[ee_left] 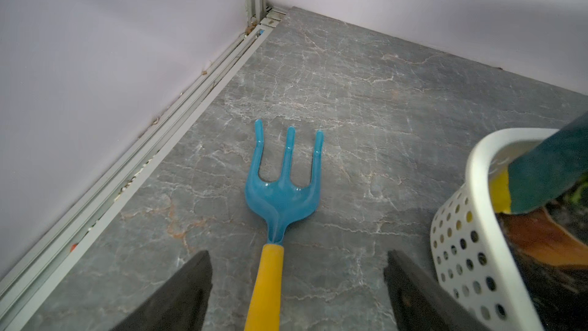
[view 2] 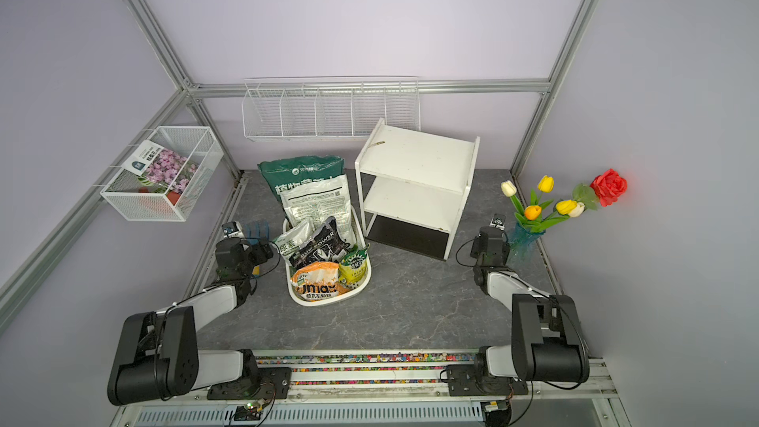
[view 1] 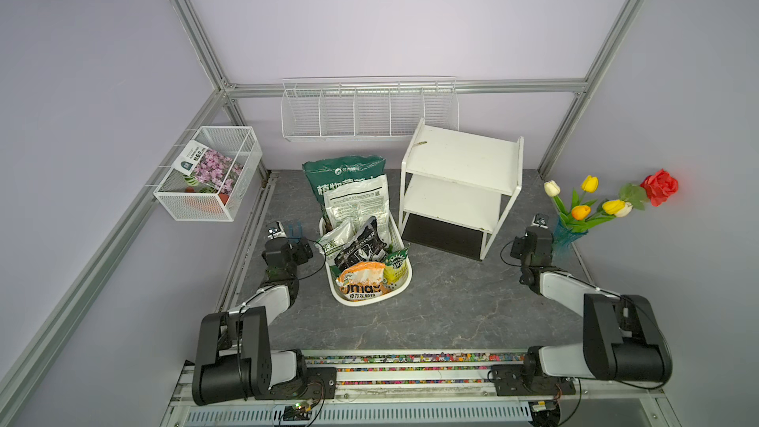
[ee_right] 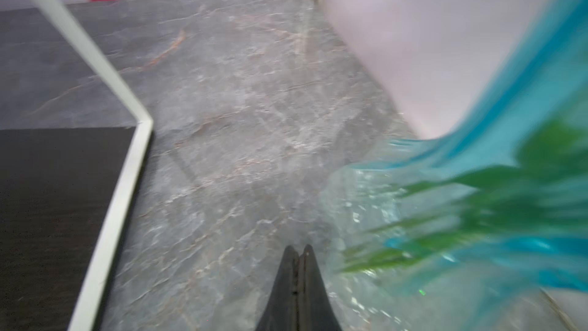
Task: Take down the fertilizer bag from the shelf
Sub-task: Reset both arms
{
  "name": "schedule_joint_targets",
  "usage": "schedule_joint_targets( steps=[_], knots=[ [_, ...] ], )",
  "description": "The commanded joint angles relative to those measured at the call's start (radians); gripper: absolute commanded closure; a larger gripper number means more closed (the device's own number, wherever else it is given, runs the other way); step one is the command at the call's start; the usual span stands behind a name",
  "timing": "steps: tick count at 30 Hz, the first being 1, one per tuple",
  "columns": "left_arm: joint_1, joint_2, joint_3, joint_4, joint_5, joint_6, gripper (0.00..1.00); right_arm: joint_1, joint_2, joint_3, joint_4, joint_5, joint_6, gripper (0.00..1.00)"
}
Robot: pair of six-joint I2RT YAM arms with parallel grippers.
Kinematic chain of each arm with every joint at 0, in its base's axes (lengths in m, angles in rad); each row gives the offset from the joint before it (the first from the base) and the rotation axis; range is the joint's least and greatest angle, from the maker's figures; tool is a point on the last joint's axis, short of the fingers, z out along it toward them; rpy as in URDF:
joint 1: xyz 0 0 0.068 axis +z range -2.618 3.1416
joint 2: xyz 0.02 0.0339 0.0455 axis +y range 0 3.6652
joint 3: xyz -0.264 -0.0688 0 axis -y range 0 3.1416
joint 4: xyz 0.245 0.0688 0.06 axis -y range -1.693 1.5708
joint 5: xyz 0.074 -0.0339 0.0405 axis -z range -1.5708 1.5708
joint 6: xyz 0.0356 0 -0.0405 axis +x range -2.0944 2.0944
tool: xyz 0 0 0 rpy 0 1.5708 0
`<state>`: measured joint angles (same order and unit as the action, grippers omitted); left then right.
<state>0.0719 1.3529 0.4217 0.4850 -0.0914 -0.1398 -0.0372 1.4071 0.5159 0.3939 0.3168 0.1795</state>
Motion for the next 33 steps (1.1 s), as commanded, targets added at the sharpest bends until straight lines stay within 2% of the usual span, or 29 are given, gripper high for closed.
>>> schedule_joint_targets(
  steps=[1,4,7,12,13,15,16,17,33],
  knots=[
    [0.003,0.021,0.006,0.165,0.045,0.03,0.11,0.004,0.013,-0.02,0.149,-0.164,-0.04,1.0],
    [0.003,0.077,-0.023,0.284,0.049,0.007,0.1,0.027,0.065,-0.043,0.252,-0.185,-0.083,1.0],
    [-0.004,0.138,-0.028,0.358,0.149,0.075,0.1,0.062,0.09,-0.026,0.248,-0.154,-0.116,0.98],
    [-0.014,0.147,-0.045,0.388,0.149,0.088,0.09,0.063,0.082,-0.023,0.227,-0.156,-0.113,0.87],
    [-0.019,0.147,-0.046,0.388,0.141,0.093,0.08,0.063,0.083,-0.023,0.23,-0.155,-0.113,0.8],
    [-0.026,0.147,-0.044,0.387,0.129,0.096,0.05,0.063,0.083,-0.023,0.227,-0.155,-0.111,0.55],
    [-0.028,0.147,-0.043,0.382,0.124,0.099,0.04,0.063,0.083,-0.023,0.224,-0.154,-0.112,0.33],
    [-0.029,0.148,-0.043,0.385,0.123,0.099,0.03,0.062,0.082,-0.023,0.226,-0.153,-0.112,0.02],
    [-0.032,0.148,-0.042,0.383,0.117,0.1,0.0,0.064,0.081,-0.022,0.224,-0.151,-0.111,0.01]
  ],
)
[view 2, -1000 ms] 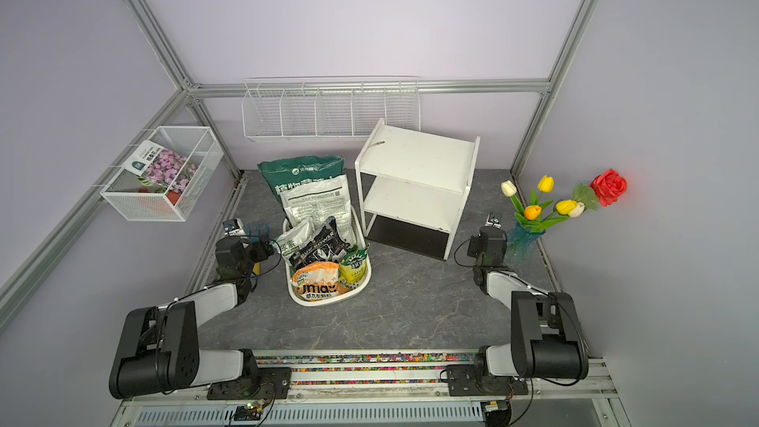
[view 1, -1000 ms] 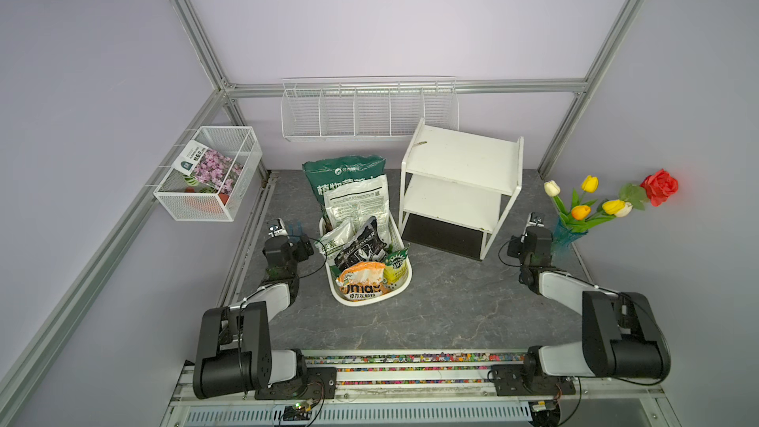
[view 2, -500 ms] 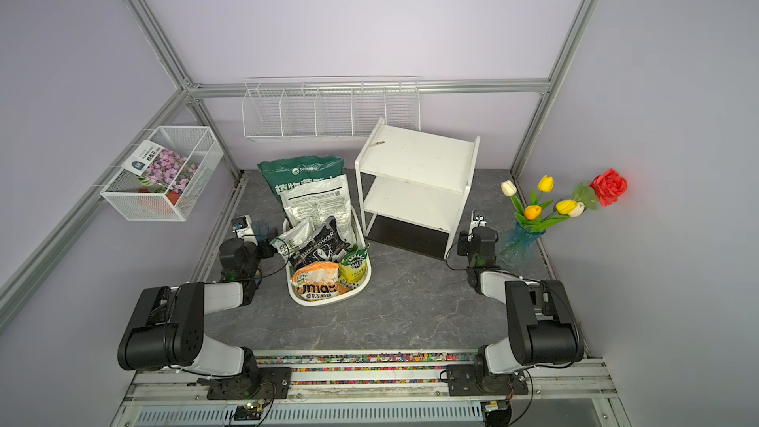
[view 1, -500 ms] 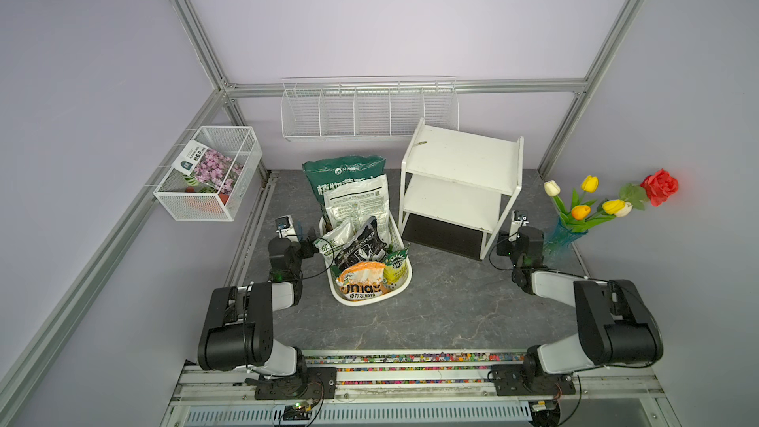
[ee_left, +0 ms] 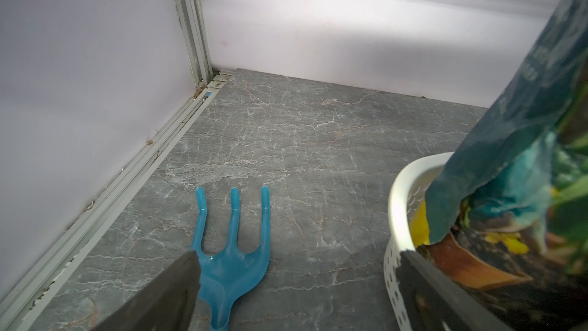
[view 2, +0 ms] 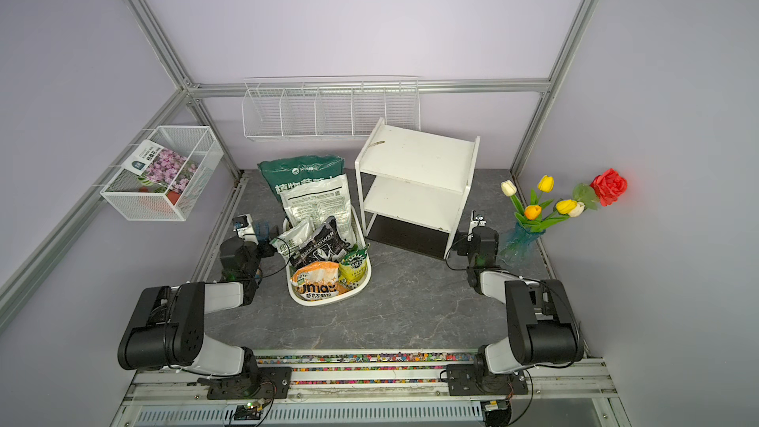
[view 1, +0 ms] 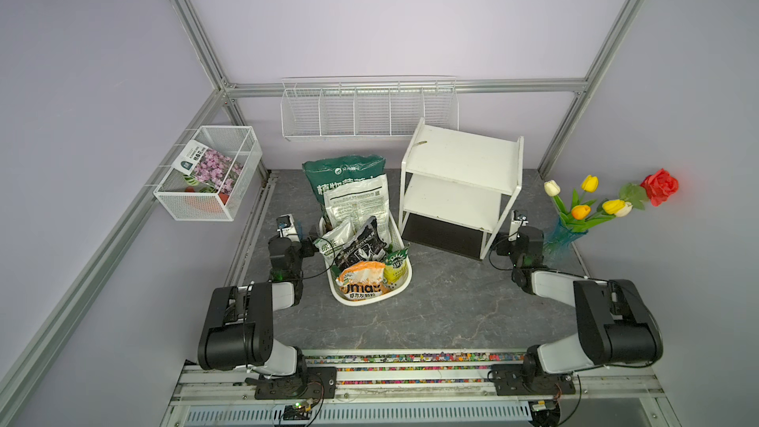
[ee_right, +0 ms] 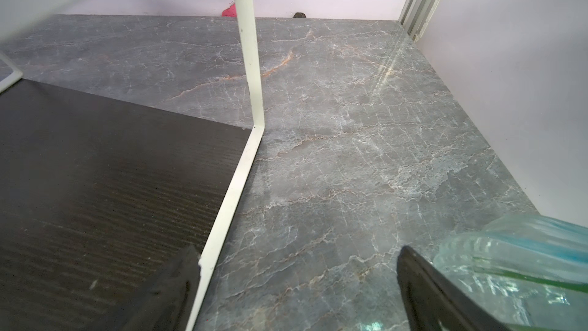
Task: Take down the fertilizer bag from the shelf
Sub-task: Reset both arms
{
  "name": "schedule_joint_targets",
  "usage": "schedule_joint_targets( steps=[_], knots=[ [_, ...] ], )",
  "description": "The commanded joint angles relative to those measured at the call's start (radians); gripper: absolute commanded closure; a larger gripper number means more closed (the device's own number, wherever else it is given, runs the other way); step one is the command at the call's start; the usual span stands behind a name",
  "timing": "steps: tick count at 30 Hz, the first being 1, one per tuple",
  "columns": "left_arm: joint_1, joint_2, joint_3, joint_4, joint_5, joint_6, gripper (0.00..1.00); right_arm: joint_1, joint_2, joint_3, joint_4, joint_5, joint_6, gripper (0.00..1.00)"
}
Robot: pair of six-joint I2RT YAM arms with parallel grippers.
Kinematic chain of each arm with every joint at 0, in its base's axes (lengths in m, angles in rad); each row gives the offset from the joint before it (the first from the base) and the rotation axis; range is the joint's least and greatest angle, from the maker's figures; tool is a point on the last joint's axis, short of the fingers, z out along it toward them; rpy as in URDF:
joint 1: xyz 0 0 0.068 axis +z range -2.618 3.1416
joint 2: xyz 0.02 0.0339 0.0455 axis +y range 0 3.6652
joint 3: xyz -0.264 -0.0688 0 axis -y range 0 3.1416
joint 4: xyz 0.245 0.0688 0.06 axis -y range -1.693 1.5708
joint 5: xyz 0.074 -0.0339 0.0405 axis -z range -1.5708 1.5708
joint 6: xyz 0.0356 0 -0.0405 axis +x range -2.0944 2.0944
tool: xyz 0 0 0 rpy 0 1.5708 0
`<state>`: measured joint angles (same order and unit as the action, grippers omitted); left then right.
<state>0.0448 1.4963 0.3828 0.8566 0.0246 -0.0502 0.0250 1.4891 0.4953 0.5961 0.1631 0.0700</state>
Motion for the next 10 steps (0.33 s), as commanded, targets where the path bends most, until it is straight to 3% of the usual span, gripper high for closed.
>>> schedule_joint_targets(
  steps=[1,10],
  knots=[
    [-0.005,0.005,-0.003,0.011,0.001,0.01,0.0,0.001,-0.001,-0.003,0.023,0.003,-0.002,0.01],
    [-0.008,0.005,-0.004,0.01,-0.003,0.01,0.0,0.001,-0.002,-0.002,0.021,0.005,0.0,0.01]
  ],
)
